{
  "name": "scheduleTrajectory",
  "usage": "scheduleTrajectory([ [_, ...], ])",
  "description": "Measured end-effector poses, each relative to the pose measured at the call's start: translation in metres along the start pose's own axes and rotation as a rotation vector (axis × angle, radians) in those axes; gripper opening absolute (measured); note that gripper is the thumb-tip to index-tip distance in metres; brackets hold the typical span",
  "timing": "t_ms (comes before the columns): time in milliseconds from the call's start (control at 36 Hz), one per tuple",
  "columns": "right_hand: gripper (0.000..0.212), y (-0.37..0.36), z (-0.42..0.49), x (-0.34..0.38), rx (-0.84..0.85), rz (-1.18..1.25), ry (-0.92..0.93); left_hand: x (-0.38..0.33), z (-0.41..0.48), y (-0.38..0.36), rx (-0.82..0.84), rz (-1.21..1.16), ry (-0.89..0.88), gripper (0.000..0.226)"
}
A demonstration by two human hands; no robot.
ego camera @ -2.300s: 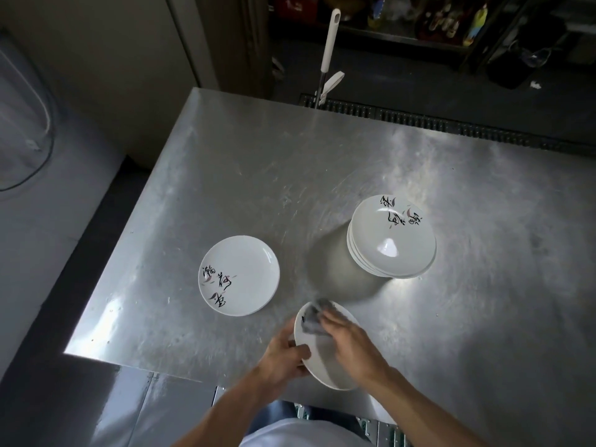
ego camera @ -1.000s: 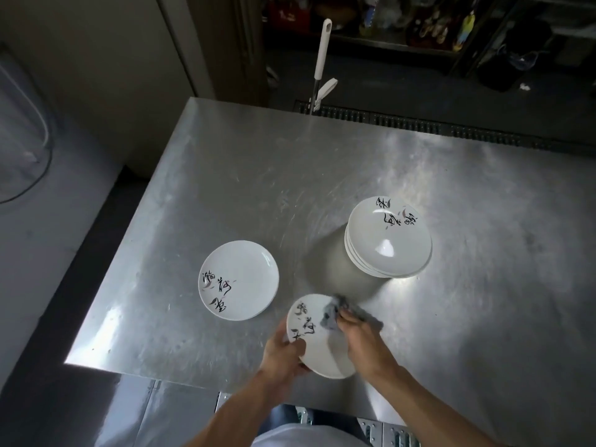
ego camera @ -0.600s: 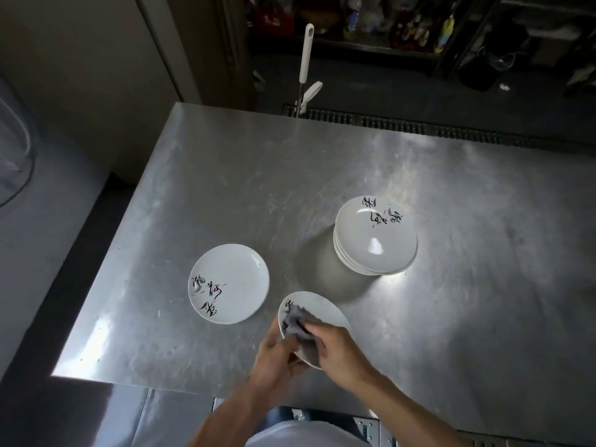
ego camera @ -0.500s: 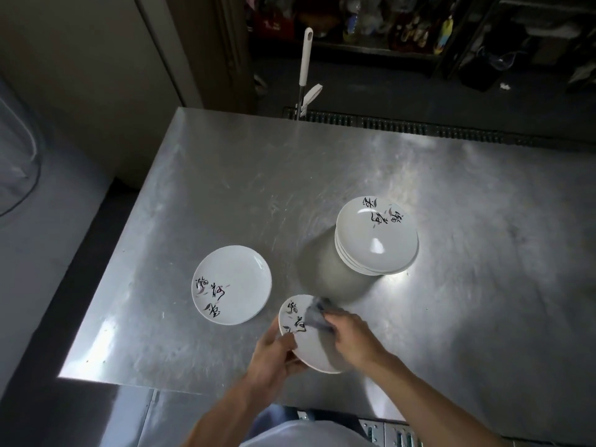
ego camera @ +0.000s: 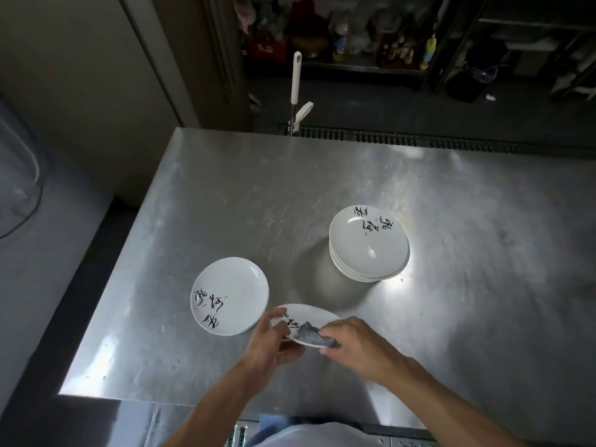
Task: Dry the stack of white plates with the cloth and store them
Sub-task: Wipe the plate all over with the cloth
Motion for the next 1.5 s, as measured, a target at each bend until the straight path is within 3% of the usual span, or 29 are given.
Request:
scheduleTrajectory([
  [56, 0.033, 0.014, 0.001, -0.004, -0.028, 0.054, -0.019, -0.005, -0.003, 0.001, -0.032, 0.154, -0.004, 0.019],
  [139, 0.034, 0.036, 0.004, -0.010, -0.063, 0.151, -0.030, -0.012, -0.003, 0.008, -0.026, 0.517, -0.085, 0.020],
  [222, 0.036, 0.052, 0.009, -0.017, -0.060, 0.223, -0.033, -0.018, -0.005, 0.013, -0.010, 0.948, -0.292, 0.026],
  [306, 0.028, 0.060, 0.013, -0.026, -0.048, 0.258, -0.065, -0.017, 0.001, 0.010, 0.040, 1.122, -0.474, 0.027],
  [472, 0.027, 0.052, 0.015, -0.038, -0.227, 0.305, -0.117, -0.009, 0.013, 0.008, 0.076, 0.993, -0.400, 0.025],
  [528, 0.014, 0.044, 0.010, -0.044, -0.323, 0.331, -0.168, -0.004, 0.014, 0.004, 0.134, 0.929, -0.366, 0.021],
  [611, 0.016, 0.027, 0.003, -0.045, -0.393, 0.366, -0.244, 0.013, 0.011, 0.002, 0.216, 0.594, -0.248, 0.031],
  [694, 0.028, 0.002, 0.003, -0.043, -0.329, 0.321, -0.309, 0.038, 0.012, 0.004, 0.194, 0.238, -0.079, 0.043],
  [778, 0.052, -0.023, 0.010, -0.036, -0.209, 0.264, -0.291, 0.051, 0.015, 0.006, 0.124, 0.095, 0.006, 0.031],
  [861, 0.059, -0.044, 0.021, -0.029, -0.091, 0.077, -0.202, 0.058, 0.017, 0.003, 0.119, -0.016, 0.047, 0.023],
  [1056, 0.066, -0.067, 0.018, -0.017, 0.130, -0.028, 0.181, 0.057, 0.027, 0.014, 0.111, -0.115, 0.085, 0.022],
  [1222, 0.062, -0.061, 0.010, -0.053, 0.099, -0.058, 0.065, 0.060, 0.024, 0.018, 0.139, -0.104, 0.096, 0.023],
  [1389, 0.061, -0.052, 0.040, -0.041, -0.071, 0.025, -0.111, 0.059, 0.019, 0.012, 0.161, -0.097, 0.084, 0.023],
  [1500, 0.055, -0.050, 0.042, -0.005, -0.002, 0.038, 0.125, 0.057, 0.020, 0.014, 0.154, -0.102, 0.063, 0.021],
])
Point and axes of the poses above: each hand's wrist, its own z-axis towards the middle knuckle, its own y-axis out of the back of the hand, x = y × z, the point moved 5 cm from there along z, towards the middle knuckle, and after that the axes turned 10 degrees about x, right-handed, at the moved point
